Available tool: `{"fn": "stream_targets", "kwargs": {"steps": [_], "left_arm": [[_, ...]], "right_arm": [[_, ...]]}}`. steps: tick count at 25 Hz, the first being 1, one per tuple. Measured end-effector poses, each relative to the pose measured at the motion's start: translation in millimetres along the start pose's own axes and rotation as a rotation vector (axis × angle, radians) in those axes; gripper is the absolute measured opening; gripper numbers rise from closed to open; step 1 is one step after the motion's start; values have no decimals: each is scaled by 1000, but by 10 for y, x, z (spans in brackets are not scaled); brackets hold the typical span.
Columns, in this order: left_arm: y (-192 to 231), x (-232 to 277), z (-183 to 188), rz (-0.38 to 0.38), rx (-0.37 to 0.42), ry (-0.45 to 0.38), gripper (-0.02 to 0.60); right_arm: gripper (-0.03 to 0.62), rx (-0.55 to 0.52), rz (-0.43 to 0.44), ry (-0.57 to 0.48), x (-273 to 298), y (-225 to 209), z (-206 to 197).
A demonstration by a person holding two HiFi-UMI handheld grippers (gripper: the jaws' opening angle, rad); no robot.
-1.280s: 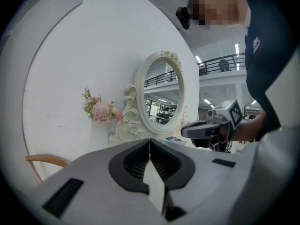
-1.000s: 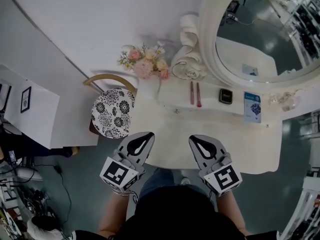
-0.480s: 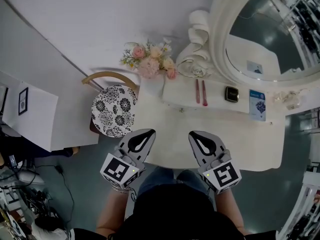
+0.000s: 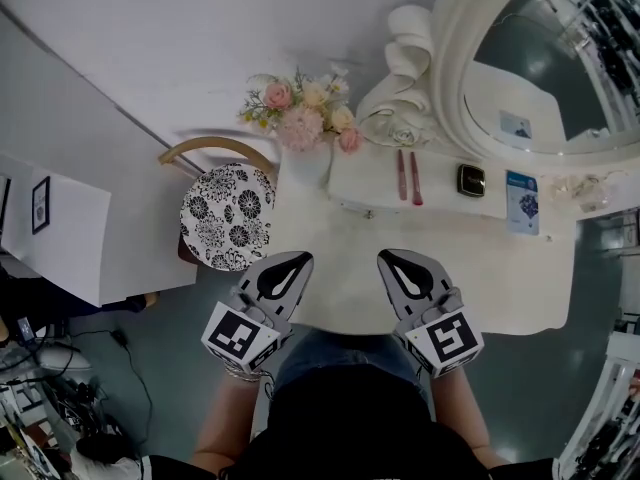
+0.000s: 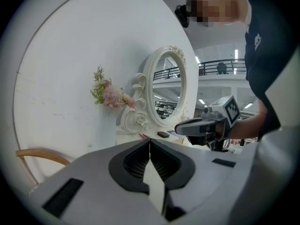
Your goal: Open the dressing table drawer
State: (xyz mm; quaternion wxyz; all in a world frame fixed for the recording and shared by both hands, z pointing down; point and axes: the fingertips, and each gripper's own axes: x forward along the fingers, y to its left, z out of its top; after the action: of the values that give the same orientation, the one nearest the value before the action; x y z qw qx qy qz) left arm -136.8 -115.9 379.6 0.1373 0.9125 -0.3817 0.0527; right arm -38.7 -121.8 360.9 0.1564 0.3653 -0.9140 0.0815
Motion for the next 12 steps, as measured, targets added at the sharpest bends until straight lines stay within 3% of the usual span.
{"fn": "stream_targets", "kwargs": {"steps": [12], "left_arm": [[21, 79, -237, -6, -50, 22, 18]], "right_arm": [[20, 41, -1, 79, 86, -100, -344]]}}
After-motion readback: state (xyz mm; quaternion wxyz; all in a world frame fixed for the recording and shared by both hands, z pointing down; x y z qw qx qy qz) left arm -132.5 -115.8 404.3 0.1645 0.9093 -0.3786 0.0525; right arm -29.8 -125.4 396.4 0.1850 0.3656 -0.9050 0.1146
